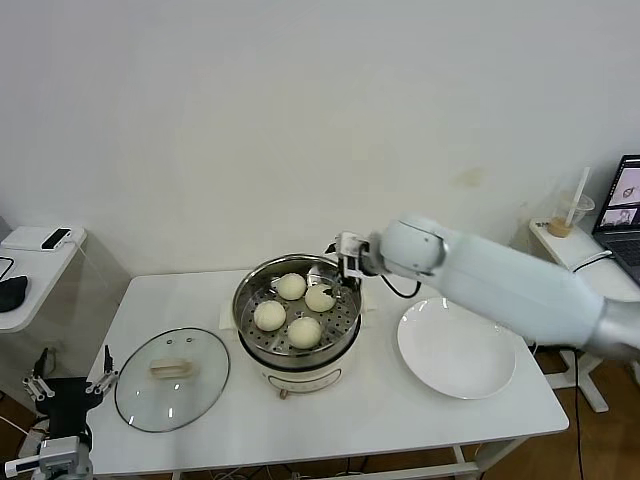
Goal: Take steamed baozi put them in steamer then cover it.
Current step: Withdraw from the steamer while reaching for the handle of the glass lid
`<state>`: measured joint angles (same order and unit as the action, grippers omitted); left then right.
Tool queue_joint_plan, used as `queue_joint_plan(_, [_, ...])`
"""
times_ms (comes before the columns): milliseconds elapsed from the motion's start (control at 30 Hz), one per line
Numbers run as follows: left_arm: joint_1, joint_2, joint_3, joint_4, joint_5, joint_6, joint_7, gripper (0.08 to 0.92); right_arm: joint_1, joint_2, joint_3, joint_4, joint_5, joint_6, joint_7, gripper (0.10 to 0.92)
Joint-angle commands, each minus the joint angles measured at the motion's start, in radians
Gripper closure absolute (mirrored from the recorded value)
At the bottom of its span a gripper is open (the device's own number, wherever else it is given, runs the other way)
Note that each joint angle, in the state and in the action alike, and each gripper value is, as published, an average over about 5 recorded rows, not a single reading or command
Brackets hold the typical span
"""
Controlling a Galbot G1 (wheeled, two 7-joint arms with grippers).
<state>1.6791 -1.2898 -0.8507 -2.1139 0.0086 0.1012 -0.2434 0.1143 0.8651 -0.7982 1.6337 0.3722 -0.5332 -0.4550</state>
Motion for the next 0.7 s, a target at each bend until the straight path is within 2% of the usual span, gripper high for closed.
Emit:
queue_joint_plan(33, [-0.002, -0.002, 0.013, 0.001, 0.003, 0.000, 0.003, 0.177, -0.608, -0.175, 0.548, 0.215, -0.099, 0.232, 0.295, 0.203])
queue_joint_plan(200, [-0.009, -0.008, 0.023, 0.010, 0.019, -0.002, 0.021, 0.177, -1.029, -0.081, 0.976, 0.237, -0.271, 0.420, 0.277, 0.203])
queue_joint_plan(400, [-0.022, -0.006, 0.028, 0.058, 0.099, -0.025, 0.017, 0.177, -1.352, 0.107, 1.357, 0.245, -0.329, 0.613, 0.245, 0.203])
queue_joint_plan(567, [-0.017, 0.021, 0.037, 0.129, 0.370, -0.075, 0.008, 0.177, -1.504, 0.297, 1.546, 0.248, -0.317, 0.685, 0.226, 0.203])
queue_joint_plan(700, [0.002, 0.038, 0.038, 0.181, 0.629, -0.106, 0.006, 0.177, -1.565, 0.363, 1.593, 0.243, -0.318, 0.696, 0.239, 0.203])
